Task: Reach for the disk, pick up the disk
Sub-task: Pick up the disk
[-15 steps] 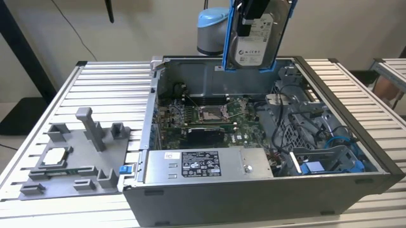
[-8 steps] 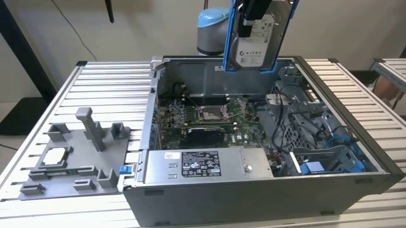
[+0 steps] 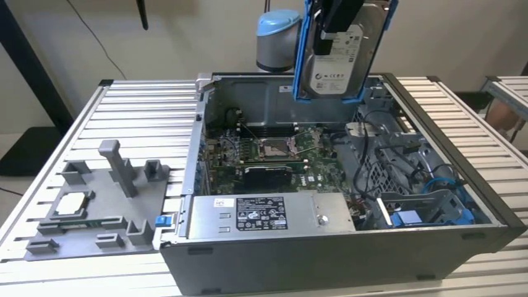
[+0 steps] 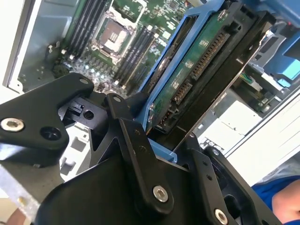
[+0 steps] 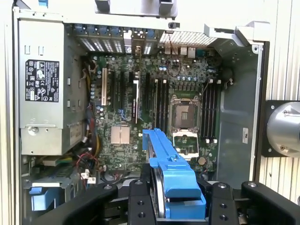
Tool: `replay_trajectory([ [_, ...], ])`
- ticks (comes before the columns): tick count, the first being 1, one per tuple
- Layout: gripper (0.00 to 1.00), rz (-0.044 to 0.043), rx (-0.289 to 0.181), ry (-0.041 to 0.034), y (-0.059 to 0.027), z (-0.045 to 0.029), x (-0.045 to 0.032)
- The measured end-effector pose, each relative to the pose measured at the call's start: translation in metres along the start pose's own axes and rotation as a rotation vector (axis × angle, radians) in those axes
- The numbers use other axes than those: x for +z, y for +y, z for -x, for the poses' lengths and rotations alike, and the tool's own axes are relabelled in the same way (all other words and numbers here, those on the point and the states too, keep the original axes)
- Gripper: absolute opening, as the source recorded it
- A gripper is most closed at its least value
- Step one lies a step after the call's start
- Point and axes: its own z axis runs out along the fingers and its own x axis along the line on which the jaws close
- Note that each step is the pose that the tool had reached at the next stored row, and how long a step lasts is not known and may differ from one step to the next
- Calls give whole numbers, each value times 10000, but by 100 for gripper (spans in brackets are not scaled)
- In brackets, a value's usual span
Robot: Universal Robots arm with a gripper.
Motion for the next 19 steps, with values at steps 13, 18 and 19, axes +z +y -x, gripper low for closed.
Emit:
replay_trajectory([
  [13,0,126,13,-11,-66,-353,-36],
  [18,0,191,20,-11,-129,-450,-47],
  [19,0,206,21,-10,-142,-468,-49],
])
